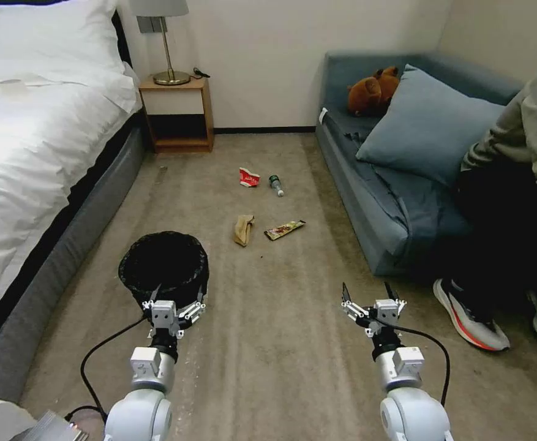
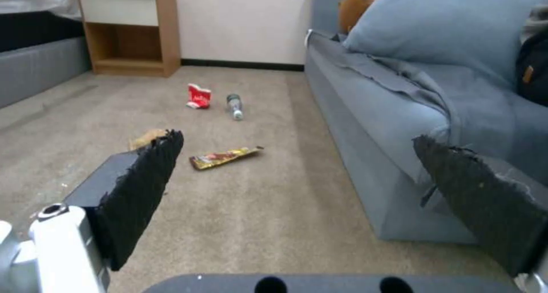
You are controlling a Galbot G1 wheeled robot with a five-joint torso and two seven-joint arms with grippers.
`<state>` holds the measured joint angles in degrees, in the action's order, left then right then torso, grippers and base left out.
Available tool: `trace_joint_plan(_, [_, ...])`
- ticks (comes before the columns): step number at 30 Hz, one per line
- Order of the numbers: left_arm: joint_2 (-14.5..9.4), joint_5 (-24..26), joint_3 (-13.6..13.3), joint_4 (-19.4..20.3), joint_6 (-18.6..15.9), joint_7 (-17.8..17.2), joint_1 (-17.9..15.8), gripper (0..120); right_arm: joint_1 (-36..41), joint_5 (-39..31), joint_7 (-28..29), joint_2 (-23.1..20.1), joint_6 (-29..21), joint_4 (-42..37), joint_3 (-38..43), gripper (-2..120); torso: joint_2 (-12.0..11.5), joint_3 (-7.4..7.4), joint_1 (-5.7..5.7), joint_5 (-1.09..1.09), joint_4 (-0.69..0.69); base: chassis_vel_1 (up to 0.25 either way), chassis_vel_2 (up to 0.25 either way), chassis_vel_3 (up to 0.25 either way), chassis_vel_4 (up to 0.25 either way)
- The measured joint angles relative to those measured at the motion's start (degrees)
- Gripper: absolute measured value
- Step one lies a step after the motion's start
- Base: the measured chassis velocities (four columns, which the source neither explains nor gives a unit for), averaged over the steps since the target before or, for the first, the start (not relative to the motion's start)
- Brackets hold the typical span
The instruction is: Pick up the trash bin, then pick up the garbage on the floor and place it into the trash bin.
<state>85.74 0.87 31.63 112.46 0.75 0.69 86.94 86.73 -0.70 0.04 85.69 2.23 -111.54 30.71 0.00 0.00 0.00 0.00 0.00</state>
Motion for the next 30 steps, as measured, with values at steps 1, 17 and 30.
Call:
trace_joint_plan(1, [0.02,-0.07,-0.01,0.2,-0.06,-0.06,0.18,100,0.2,0.07,0.0,0.02,-0.22,-0.32,0.07,100,0.0,0.0,0.0,0.0,0.0,0.0,0.0,0.0,0.0])
trace_joint_plan(17, [0.23,-0.86,-0.08,2.12,-0.71,-0.7,1.84,100,2.05,0.71,-0.03,0.23,-2.25,-3.02,0.78,100,0.0,0.0,0.0,0.0,0.0,0.0,0.0,0.0,0.0])
trace_joint_plan(30, [0.22,-0.9,-0.12,2.22,-0.78,-0.72,1.91,100,2.14,0.75,-0.04,0.26,-2.36,-3.16,0.82,100,0.0,0.0,0.0,0.0,0.0,0.0,0.0,0.0,0.0])
